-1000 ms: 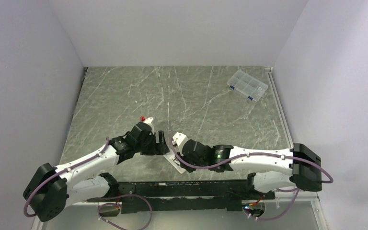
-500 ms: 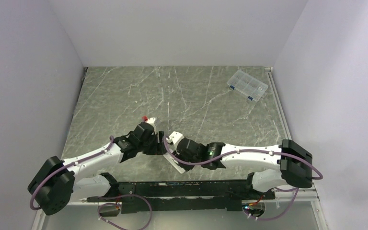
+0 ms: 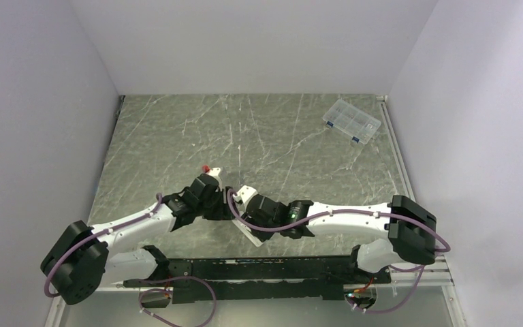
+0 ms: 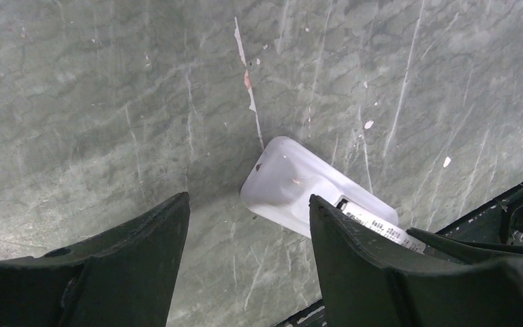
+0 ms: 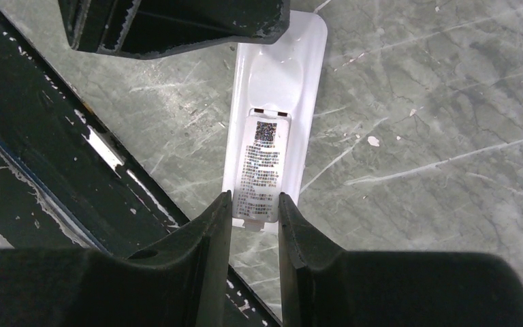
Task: Load the batteries into the remote control
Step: Load the battery cover into the remote control.
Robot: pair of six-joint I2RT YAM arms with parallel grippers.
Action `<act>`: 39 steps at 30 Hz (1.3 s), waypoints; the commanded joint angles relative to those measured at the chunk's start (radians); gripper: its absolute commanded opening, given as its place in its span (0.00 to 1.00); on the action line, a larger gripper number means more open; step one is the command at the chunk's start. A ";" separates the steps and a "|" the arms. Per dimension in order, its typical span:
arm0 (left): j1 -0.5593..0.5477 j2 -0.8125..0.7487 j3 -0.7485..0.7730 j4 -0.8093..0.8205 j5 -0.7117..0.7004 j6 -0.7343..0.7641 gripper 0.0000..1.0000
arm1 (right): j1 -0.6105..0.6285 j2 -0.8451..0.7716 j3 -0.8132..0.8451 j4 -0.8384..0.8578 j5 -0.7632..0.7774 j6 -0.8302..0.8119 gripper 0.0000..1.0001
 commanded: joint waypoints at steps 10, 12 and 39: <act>0.011 -0.067 -0.036 -0.003 -0.032 0.013 0.71 | -0.005 0.041 0.065 -0.017 0.037 0.039 0.10; 0.013 -0.070 -0.040 -0.001 -0.028 0.012 0.71 | -0.005 0.046 0.068 -0.022 0.041 0.041 0.10; 0.024 -0.091 -0.052 -0.008 -0.009 0.015 0.70 | -0.005 0.097 0.101 -0.040 0.041 0.053 0.14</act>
